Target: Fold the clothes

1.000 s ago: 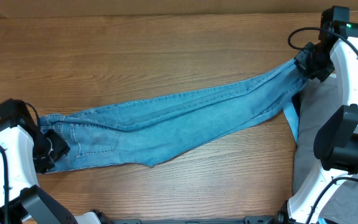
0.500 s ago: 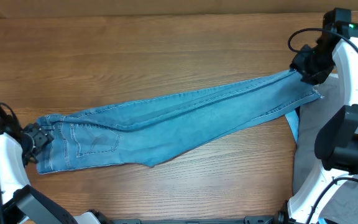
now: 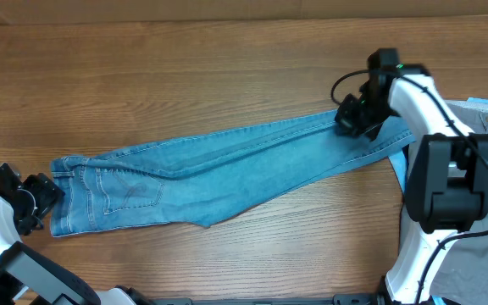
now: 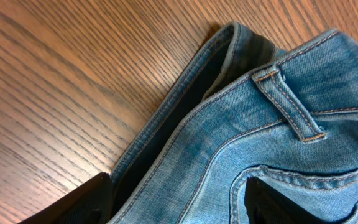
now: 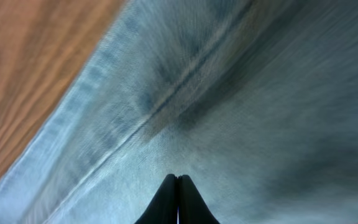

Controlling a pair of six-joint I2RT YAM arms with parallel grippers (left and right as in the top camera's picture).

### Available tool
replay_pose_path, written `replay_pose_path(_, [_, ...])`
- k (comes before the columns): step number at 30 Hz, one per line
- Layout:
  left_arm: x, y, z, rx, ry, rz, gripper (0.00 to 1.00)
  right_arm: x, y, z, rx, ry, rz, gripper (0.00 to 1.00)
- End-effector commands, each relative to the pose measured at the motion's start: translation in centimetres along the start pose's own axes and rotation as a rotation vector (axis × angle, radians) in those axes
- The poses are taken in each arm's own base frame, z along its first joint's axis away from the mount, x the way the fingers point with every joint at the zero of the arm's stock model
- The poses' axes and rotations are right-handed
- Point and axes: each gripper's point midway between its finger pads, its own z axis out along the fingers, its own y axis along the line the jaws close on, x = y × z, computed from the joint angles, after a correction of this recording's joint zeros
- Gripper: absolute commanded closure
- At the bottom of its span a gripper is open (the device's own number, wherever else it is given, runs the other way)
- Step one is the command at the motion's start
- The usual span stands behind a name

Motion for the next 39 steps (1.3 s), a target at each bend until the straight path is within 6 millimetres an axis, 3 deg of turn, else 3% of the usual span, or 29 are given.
replay_pose_path(1, [-0.4,-0.6,-0.1,0.029,-0.005,0.032,0.29,0.7,1.1,1.4,-0.034,-0.027,0.179,0.96])
replay_pose_path(3, [-0.4,-0.6,-0.1,0.028,-0.005,0.031,0.29,-1.2,3.9,1.8,-0.145,-0.109,0.145,0.96])
replay_pose_path(6, [-0.3,-0.6,-0.1,0.028,-0.001,0.031,0.28,-3.6,10.8,-0.6,-0.443,-0.212,-0.105,0.96])
replay_pose_path(8, [-0.1,-0.5,-0.1,0.027,0.008,0.029,0.27,-2.8,14.5,-3.1,-0.624,-0.205,-0.286,0.94])
replay_pose_path(10, [0.0,-0.4,-0.1,0.023,0.014,0.027,0.27,-1.8,15.6,-4.2,-0.685,-0.160,-0.329,0.88])
replay_pose_path(14, [-0.1,0.0,-0.1,-0.001,0.008,0.012,0.25,1.5,13.9,-2.7,-0.612,-0.021,-0.351,0.84])
replay_pose_path(17, [-0.3,1.1,-0.2,-0.064,-0.003,-0.029,0.25,5.1,12.6,-1.1,-0.534,0.076,-0.469,0.82])
replay_pose_path(19, [-0.7,0.6,-0.2,-0.036,-0.020,-0.024,0.24,7.3,11.9,-0.2,-0.481,0.124,-0.557,0.80])
replay_pose_path(25, [-1.3,-1.4,0.6,0.072,-0.031,0.120,0.25,9.7,11.0,1.2,-0.373,0.171,-0.608,0.79])
replay_pose_path(28, [-0.8,-2.7,2.0,0.163,0.009,0.217,0.32,10.3,11.3,1.4,-0.371,0.181,-0.620,0.79])
replay_pose_path(34, [1.8,-2.4,4.8,0.197,0.149,0.236,0.53,11.9,11.5,1.8,-0.355,0.216,-0.637,0.79])
replay_pose_path(37, [2.2,-2.3,4.9,0.198,0.172,0.226,0.74,12.8,11.8,2.1,-0.350,0.231,-0.656,0.79])
replay_pose_path(39, [2.5,-2.3,4.7,0.197,0.183,0.223,0.93,13.6,12.2,2.3,-0.351,0.238,-0.699,0.79])
